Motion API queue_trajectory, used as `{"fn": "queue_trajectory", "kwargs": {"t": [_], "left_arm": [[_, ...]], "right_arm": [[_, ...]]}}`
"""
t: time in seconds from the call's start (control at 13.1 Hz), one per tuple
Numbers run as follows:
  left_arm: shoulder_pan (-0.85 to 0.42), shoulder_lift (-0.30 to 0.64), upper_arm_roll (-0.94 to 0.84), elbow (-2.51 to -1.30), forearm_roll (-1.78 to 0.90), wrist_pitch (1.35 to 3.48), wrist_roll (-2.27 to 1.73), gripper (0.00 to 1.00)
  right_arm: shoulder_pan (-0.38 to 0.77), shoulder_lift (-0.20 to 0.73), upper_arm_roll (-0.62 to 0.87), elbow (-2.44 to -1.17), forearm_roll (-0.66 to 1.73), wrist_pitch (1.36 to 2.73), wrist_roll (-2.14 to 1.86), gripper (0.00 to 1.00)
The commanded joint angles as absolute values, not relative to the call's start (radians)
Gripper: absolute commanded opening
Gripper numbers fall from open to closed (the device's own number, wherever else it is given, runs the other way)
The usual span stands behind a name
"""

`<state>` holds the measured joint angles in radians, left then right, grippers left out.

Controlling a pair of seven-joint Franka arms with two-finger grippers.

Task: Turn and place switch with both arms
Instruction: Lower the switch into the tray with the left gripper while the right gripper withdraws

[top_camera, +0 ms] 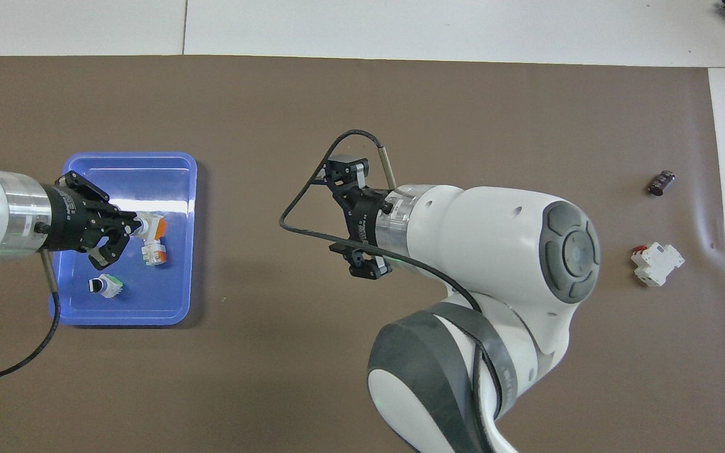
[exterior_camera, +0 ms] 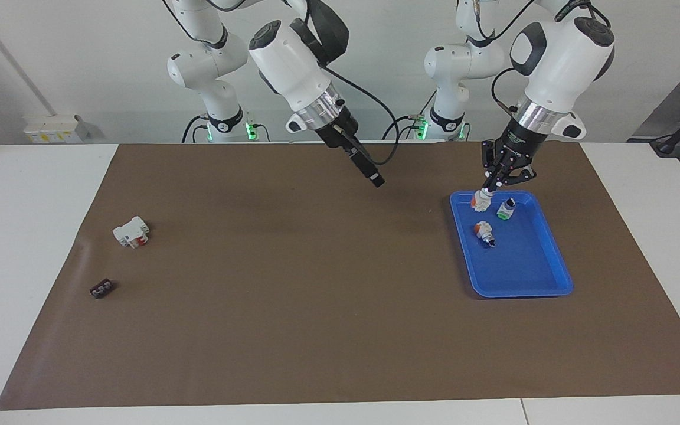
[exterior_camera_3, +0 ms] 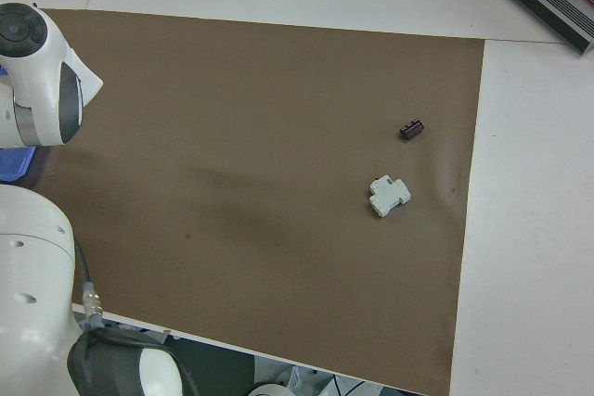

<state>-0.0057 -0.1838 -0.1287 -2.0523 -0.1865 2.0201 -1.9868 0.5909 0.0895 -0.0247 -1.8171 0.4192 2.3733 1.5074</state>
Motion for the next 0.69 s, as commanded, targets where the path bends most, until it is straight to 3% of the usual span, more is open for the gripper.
{"fn": "queue_trajectory", "kwargs": {"t": [0.0, 0.31, 0.61], "left_arm": [[0.015, -0.242, -0.124, -2.176, -0.109, 2.088, -1.646, 0.0], [0.087, -0.23, -0.124, -2.247, -0.101, 2.122, -0.994, 0.0], [0.121, -0.23, -0.124, -2.299, -0.1, 2.092, -0.51, 0.0]], "right_arm": [[0.488, 0.049, -0.017, -1.859, 0.255, 2.275, 1.251, 1.0], [0.312, 0.046, -0.018, -1.853, 0.109, 2.12, 0.753, 1.0], [0.148, -0.02, -0.021, -1.847, 0.1, 1.953, 0.495, 1.0]]}}
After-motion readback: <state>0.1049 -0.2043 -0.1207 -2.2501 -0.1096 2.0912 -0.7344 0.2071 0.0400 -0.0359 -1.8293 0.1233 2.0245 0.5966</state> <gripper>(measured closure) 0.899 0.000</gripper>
